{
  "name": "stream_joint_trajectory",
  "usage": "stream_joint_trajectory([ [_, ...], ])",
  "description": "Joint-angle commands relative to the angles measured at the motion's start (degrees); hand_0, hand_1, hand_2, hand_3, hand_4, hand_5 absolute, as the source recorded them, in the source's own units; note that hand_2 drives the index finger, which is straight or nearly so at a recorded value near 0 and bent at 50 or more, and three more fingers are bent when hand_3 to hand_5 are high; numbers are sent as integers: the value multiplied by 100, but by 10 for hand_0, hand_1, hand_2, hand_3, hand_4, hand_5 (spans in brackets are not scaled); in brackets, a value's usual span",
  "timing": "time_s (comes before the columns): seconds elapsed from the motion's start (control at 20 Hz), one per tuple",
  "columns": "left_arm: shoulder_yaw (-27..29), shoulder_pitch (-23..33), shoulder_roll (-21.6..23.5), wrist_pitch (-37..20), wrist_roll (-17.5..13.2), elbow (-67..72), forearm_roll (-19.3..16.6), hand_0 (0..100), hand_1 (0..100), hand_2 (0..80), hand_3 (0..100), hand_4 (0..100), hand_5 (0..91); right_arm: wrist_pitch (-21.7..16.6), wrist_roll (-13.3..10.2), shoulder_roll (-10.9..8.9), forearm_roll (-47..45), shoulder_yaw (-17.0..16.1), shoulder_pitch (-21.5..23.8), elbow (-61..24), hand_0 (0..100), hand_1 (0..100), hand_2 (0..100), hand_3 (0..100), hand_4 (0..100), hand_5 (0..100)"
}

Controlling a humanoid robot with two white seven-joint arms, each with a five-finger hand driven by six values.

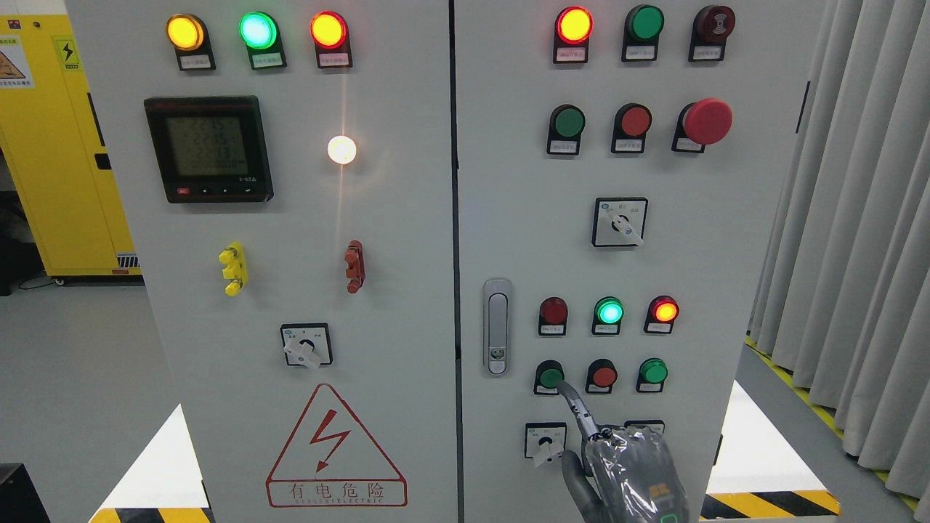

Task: Press green start button
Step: 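Raise the right hand toward the lower green push button, then press the lower green push button with the right index finger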

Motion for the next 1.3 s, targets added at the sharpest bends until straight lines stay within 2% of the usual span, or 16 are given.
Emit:
stream_joint_trajectory([
  [0.0,0,9,0,2,-3,2,0,120,556,0,0,0,0,3,3,0,25,142,-74,120,721,994,0,897,971,996],
  [1.25,0,0,0,2,-3,2,0,120,556,0,0,0,0,21,12,0,-89,89,-241,568,749,988,0,901,975,996],
])
